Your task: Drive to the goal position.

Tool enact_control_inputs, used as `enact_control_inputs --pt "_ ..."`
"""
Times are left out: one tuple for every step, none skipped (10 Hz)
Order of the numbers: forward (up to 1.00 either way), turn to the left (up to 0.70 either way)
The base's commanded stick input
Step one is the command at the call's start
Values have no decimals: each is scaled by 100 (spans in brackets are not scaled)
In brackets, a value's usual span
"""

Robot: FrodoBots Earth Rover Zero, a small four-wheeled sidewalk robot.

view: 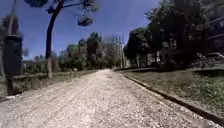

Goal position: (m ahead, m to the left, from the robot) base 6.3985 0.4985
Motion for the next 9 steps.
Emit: enact_control_inputs --pt "85 28" --pt "85 0" --pt "85 0" --pt "85 0" --pt "85 0" --pt "85 0" --pt "85 0" --pt "85 0" --pt "85 0"
